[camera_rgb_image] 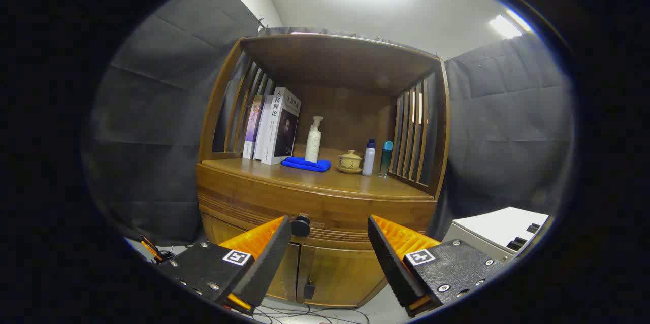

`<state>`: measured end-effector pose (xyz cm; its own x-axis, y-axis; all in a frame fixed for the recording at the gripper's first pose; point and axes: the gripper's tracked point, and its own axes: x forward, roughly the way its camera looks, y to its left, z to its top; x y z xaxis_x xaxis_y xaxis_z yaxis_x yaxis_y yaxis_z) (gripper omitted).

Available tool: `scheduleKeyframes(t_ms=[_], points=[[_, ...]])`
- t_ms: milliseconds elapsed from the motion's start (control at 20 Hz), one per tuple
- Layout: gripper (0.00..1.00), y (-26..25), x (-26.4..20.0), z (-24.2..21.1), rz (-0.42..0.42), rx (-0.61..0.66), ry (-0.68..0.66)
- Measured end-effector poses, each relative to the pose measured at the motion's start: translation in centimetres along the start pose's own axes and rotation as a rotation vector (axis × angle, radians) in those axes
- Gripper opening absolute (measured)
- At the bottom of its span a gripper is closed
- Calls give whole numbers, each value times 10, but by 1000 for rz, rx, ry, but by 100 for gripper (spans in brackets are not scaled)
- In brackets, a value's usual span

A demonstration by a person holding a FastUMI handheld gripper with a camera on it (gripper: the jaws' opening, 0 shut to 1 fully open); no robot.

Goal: Pull open the drawer, take out the items inside it, and place them on the countertop above the cabinet.

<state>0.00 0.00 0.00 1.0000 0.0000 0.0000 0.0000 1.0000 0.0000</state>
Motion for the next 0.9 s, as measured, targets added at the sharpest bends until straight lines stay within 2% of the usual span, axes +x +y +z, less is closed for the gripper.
scheduleKeyframes(t_ms=[400,900], points=[[95,-14,2,1,-42,45,-2],[95,-12,2,-5,-35,73,29]])
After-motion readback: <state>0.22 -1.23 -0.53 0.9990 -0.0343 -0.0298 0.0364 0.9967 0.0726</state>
